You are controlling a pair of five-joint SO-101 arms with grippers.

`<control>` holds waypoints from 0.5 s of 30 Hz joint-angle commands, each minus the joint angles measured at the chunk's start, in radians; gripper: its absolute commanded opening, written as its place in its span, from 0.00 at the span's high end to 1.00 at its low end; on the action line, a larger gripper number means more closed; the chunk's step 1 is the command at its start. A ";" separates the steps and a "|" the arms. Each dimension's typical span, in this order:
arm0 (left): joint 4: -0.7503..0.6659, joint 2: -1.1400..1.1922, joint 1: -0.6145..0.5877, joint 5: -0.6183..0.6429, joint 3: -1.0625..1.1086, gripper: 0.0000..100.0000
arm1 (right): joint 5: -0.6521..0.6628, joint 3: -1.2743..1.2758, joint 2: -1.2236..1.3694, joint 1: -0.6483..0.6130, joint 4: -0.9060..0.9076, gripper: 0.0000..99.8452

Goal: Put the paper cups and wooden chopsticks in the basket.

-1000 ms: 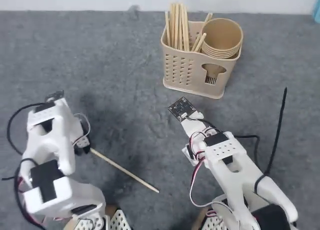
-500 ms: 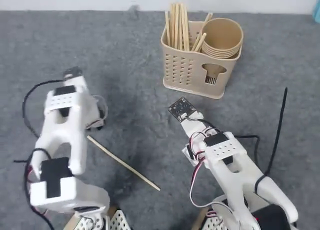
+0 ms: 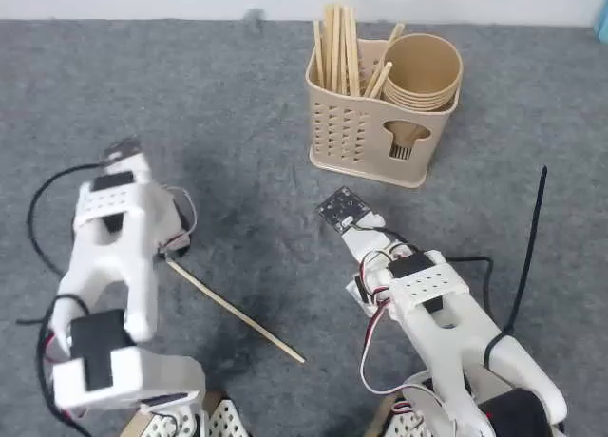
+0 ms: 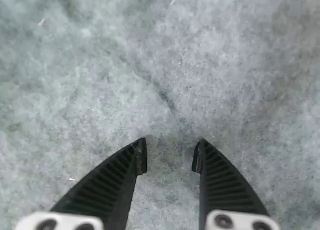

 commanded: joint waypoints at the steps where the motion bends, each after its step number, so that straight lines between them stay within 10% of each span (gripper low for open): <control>1: -0.150 -0.100 0.005 0.003 0.111 0.91 | 0.020 0.000 -0.038 -0.021 0.008 0.84; 15: -0.221 -0.075 0.084 0.008 0.160 0.90 | 0.021 0.017 -0.038 -0.036 0.008 0.84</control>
